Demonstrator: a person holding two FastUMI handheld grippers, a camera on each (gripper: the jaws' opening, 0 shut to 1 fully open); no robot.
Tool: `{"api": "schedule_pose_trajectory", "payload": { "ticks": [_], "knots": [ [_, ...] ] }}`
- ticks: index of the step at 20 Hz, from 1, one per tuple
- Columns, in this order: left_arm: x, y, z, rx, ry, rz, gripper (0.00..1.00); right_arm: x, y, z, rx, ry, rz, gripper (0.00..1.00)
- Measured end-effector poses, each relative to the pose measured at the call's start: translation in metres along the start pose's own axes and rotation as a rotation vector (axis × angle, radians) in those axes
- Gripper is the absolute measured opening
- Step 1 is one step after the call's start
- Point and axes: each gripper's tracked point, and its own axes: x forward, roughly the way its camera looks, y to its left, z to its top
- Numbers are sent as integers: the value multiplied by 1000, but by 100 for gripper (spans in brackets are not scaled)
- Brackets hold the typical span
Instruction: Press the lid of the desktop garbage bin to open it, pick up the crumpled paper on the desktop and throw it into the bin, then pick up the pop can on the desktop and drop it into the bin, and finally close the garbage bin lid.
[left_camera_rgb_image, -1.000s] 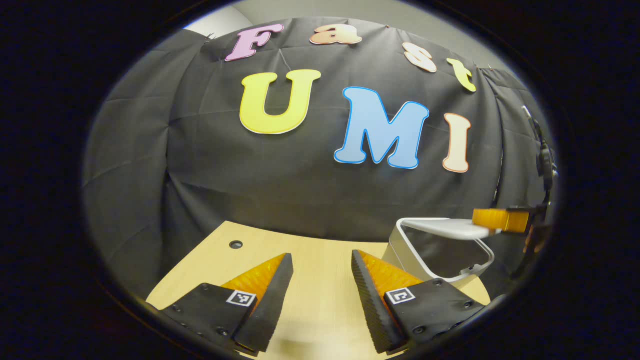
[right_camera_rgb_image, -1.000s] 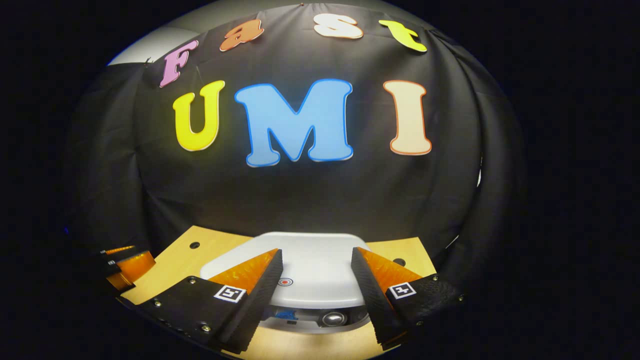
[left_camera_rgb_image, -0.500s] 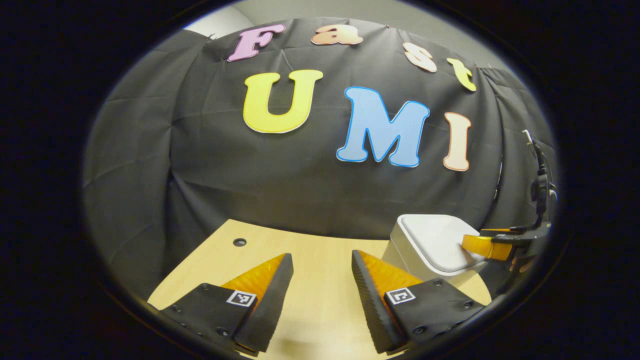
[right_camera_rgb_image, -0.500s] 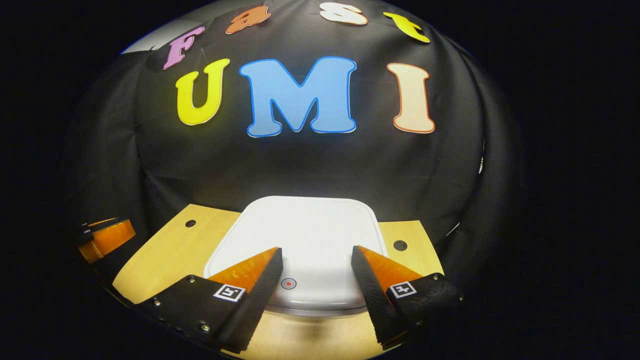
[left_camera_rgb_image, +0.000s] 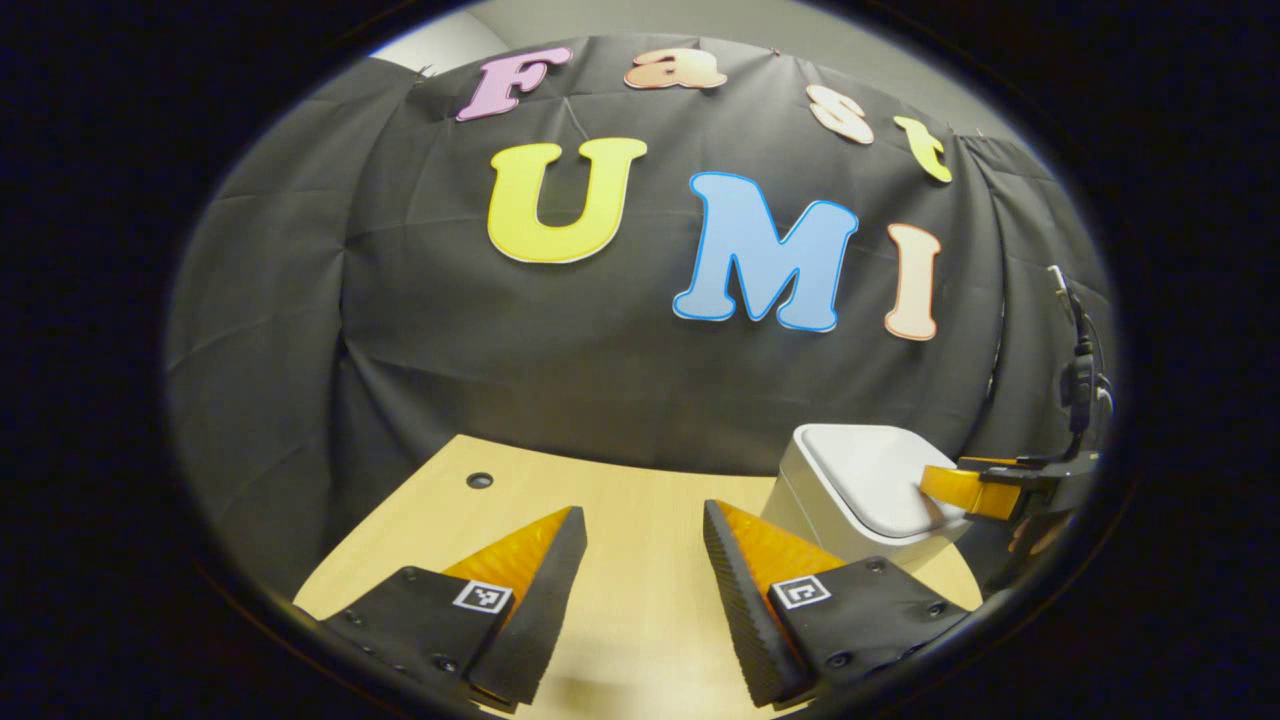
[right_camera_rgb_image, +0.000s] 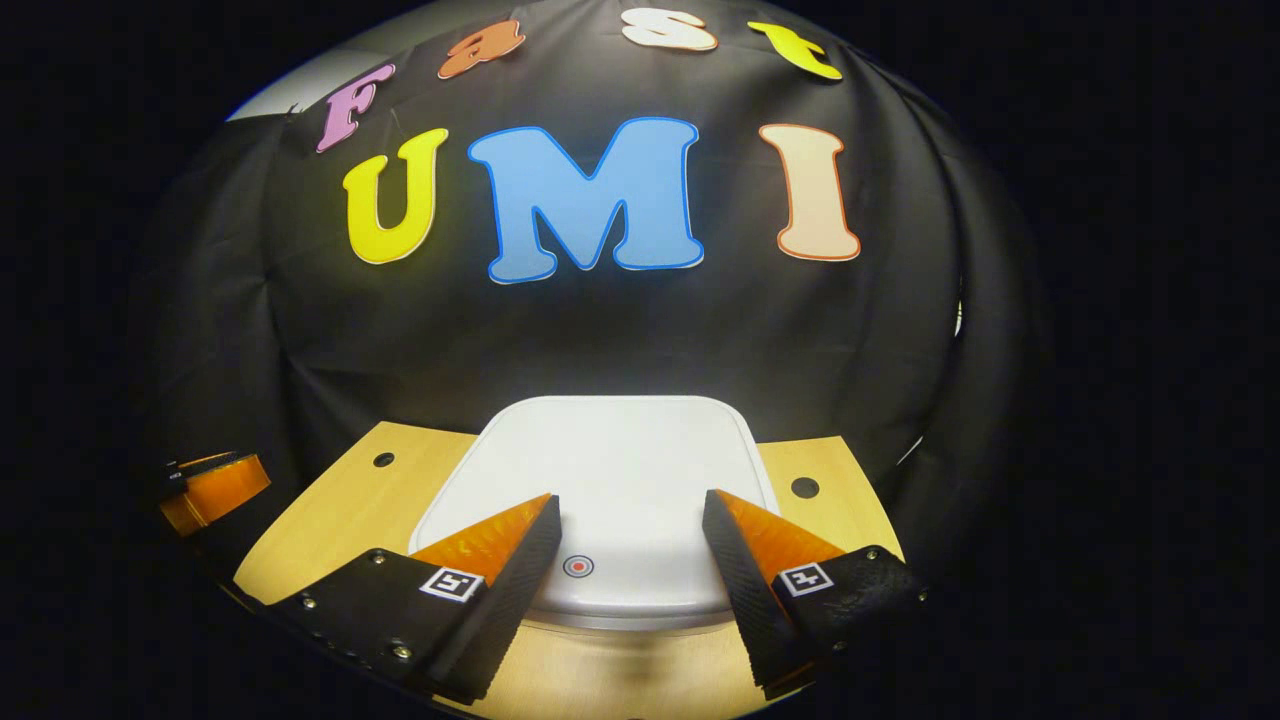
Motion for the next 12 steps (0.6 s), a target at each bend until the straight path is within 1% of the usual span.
{"api": "schedule_pose_trajectory", "payload": {
  "ticks": [5, 7, 8, 10, 12],
  "knots": [
    [0, 1, -3, -5, 5, -1, 79, 0, 0, -4, 27, -51, -2, 92],
    [1, 0, -5, -6, 8, -3, 80, 0, 0, -6, 15, -69, -6, 92],
    [1, -3, -6, -6, 10, -4, 78, 0, -1, -6, 10, -82, -9, 92],
    [1, -6, -8, -7, 13, -11, 78, 1, -1, -6, 12, -100, -9, 93],
    [1, -11, -10, 2, 15, -19, 80, 1, 0, -7, 12, -104, -11, 93]
  ]
}}
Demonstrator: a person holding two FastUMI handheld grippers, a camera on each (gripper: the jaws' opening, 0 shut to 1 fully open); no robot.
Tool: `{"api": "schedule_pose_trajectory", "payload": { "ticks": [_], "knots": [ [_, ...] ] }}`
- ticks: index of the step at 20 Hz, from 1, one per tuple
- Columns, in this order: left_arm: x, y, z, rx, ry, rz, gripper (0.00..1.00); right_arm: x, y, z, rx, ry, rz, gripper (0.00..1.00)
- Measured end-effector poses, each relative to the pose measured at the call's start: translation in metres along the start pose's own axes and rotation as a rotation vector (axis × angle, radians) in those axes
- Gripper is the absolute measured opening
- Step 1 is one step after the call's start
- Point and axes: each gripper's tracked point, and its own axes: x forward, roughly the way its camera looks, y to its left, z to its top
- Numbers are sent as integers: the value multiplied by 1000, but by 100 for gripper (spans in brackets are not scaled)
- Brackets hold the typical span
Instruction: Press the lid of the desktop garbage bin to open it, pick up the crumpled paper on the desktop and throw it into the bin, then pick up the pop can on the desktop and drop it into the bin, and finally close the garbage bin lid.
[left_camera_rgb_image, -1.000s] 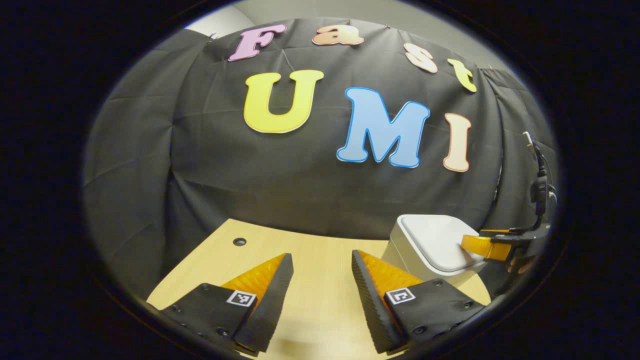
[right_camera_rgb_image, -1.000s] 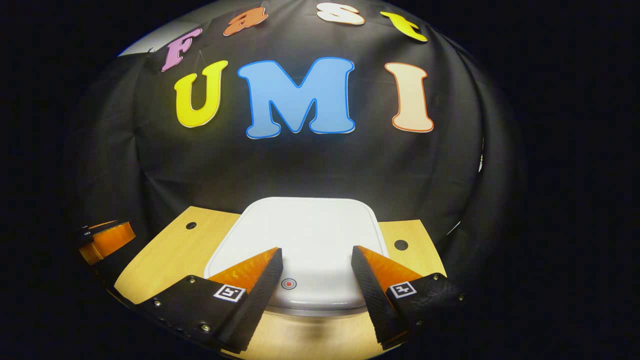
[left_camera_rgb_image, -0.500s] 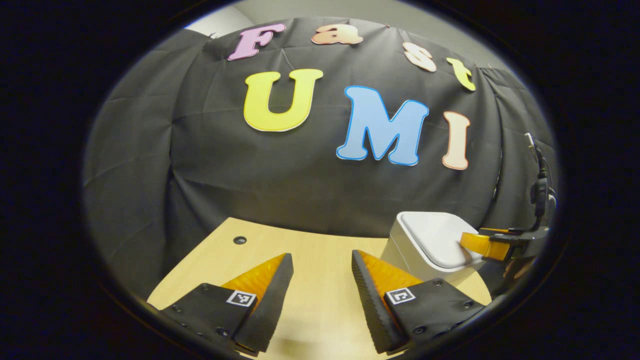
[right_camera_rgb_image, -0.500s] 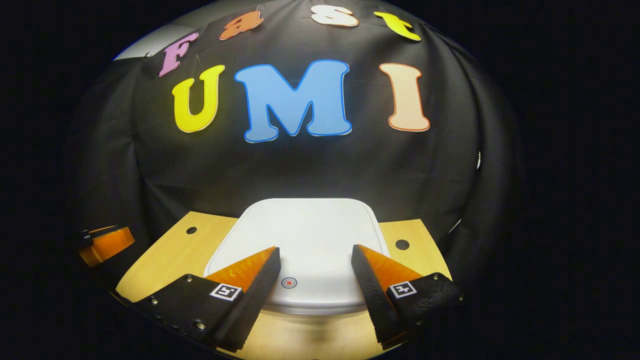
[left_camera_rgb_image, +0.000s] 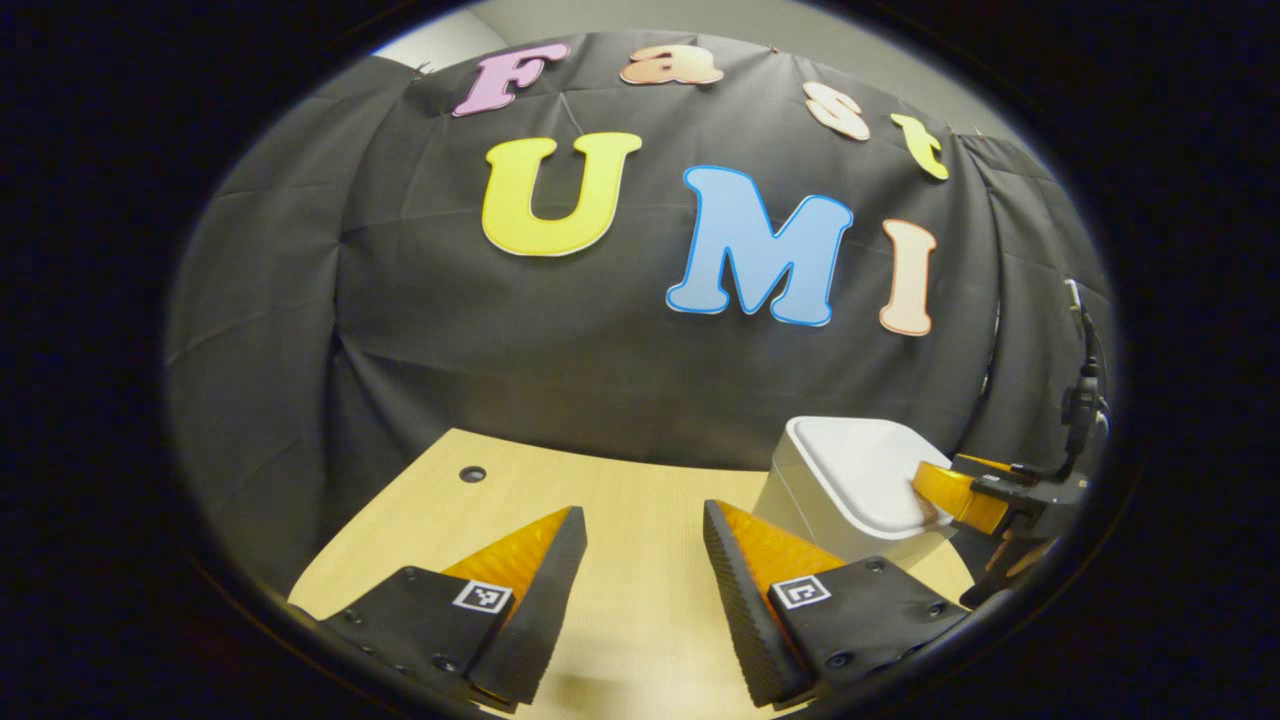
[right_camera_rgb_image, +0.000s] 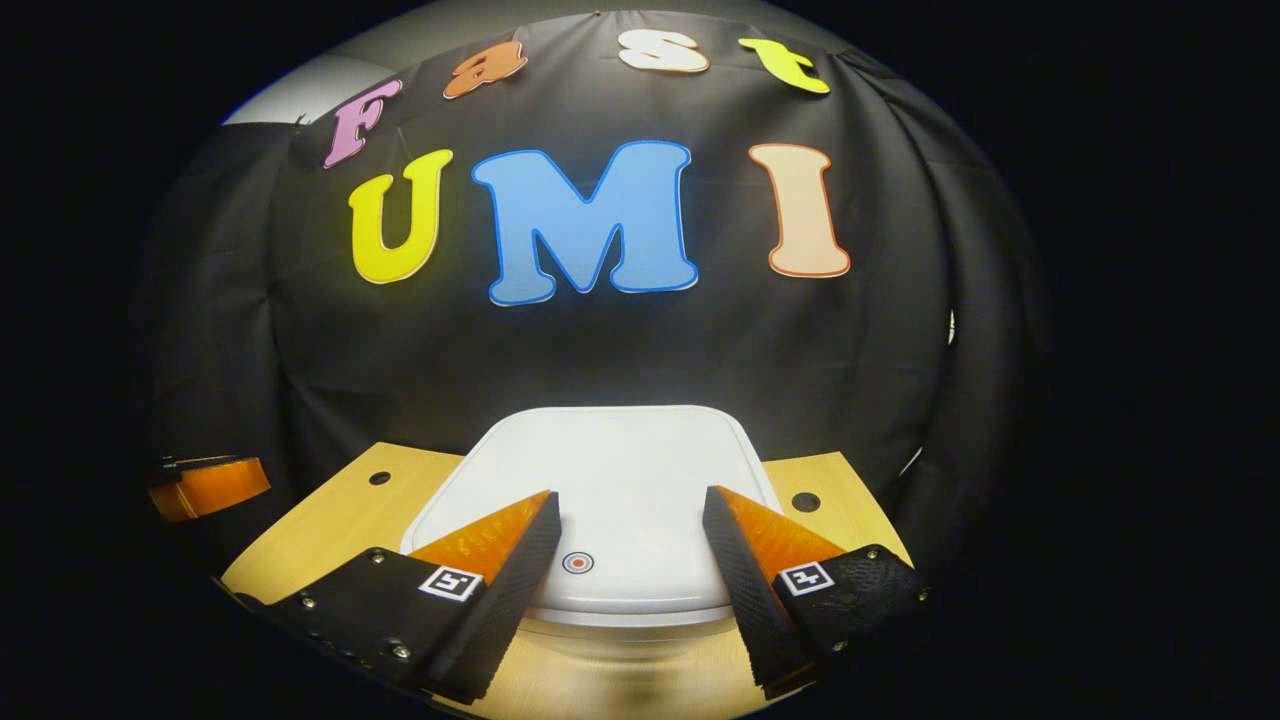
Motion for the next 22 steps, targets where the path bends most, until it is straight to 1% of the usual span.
{"api": "schedule_pose_trajectory", "payload": {
  "ticks": [1, 2, 5, 7, 9, 11, 15, 18, 22],
  "knots": [
    [-1, -1, 0, 5, 1, -2, 79, 1, 0, -2, -11, 4, -2, 93],
    [-1, -2, -1, 8, 2, -5, 80, 0, 0, -2, -24, 8, -4, 93],
    [1, -7, 0, 7, 2, -15, 80, 1, 0, -2, -11, 30, -4, 93],
    [0, -9, 1, 11, -2, -18, 80, 1, 0, 0, -24, 32, -11, 93],
    [-1, -13, 2, 18, -4, -24, 78, 1, -1, 2, -9, 46, -9, 92],
    [-1, -15, 3, 27, -7, -27, 79, 2, 0, 2, 20, 76, -5, 92],
    [-1, -19, 7, 33, -12, -32, 80, 3, 1, 5, 1, 137, -3, 92],
    [-4, -21, 13, 38, -23, -37, 81, 1, 0, 7, -10, 113, 3, 91],
    [-9, -25, 28, 40, -48, -50, 80, -4, 2, 11, 8, 73, -2, 91]
  ]
}}
